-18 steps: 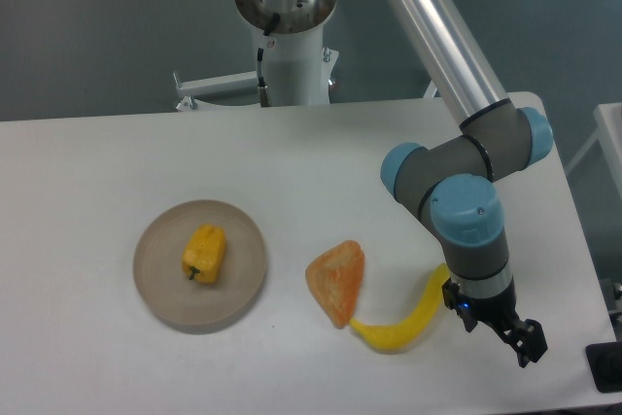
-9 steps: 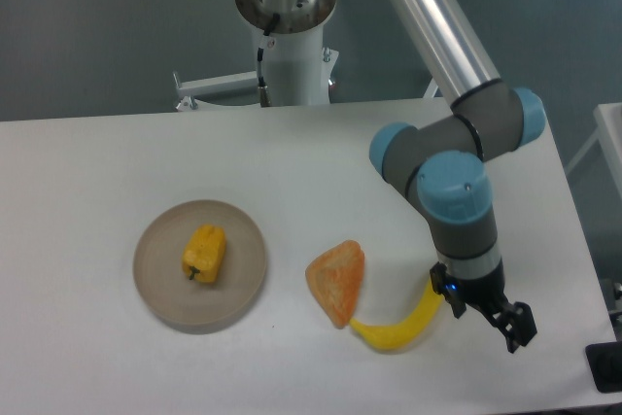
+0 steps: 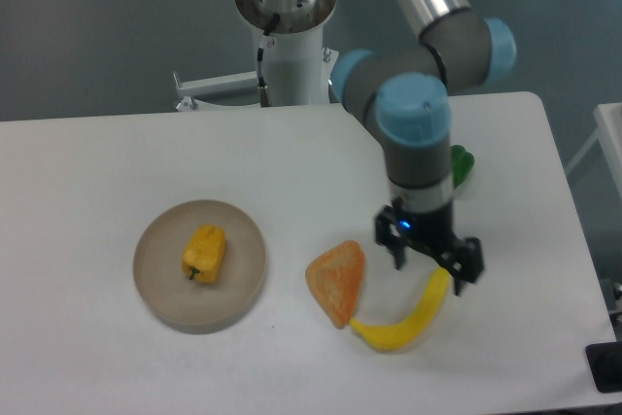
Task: Pick up the yellow pepper from the plate
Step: 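Move the open gripper over the yellow pepper on the plate, then lower the gripper onto the yellow pepper and close on it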
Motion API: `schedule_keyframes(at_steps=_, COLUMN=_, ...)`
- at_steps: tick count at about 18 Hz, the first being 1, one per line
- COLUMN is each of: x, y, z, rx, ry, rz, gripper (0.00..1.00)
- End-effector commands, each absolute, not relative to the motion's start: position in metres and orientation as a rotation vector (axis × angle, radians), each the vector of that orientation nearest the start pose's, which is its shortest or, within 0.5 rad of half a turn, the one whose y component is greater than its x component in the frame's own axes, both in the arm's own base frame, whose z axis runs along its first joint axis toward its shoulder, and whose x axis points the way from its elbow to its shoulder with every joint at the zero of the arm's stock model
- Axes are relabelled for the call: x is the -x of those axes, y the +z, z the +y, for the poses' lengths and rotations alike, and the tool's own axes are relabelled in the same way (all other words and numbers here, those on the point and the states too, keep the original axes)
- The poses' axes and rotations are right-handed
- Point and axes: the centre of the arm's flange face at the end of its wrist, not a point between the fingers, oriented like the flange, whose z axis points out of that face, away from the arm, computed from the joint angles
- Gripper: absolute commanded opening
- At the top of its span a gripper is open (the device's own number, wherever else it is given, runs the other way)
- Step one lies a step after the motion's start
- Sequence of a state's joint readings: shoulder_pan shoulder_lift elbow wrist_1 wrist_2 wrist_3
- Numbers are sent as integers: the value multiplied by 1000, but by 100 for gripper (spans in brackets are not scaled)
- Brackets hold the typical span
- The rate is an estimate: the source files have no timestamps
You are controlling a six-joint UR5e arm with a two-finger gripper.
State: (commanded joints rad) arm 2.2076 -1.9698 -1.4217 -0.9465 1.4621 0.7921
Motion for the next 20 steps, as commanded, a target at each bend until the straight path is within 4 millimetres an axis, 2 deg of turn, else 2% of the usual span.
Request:
schedule_keyframes(at_steps=2, x=247, y=400, z=629, rx=2766, ry=164, rz=186, gripper=100)
schedule_keyframes(at_steps=3, x=226, y=391, z=630, rx=2773, ry=111, rz=158, gripper=100)
schedule_keyframes(at_steps=5, x=192, y=386, z=631, rx=2773, ry=46, rz=89, gripper=100)
schedule_keyframes(at_steps=8, x=155, y=367, z=636, rx=2800, ry=-17, rz=44, gripper=100)
schedule_keyframes(at_steps=11, x=129, y=346, z=637, rx=2812, ry=-39, rz=49, gripper=100)
schedule_keyframes(at_steps=16, x=107, y=310, z=628, rx=2838, ry=-51, rz=88, gripper=100)
schedule_keyframes(at_steps=20, x=94, y=300, z=629, rx=2853, ry=-64, rz=111, gripper=100)
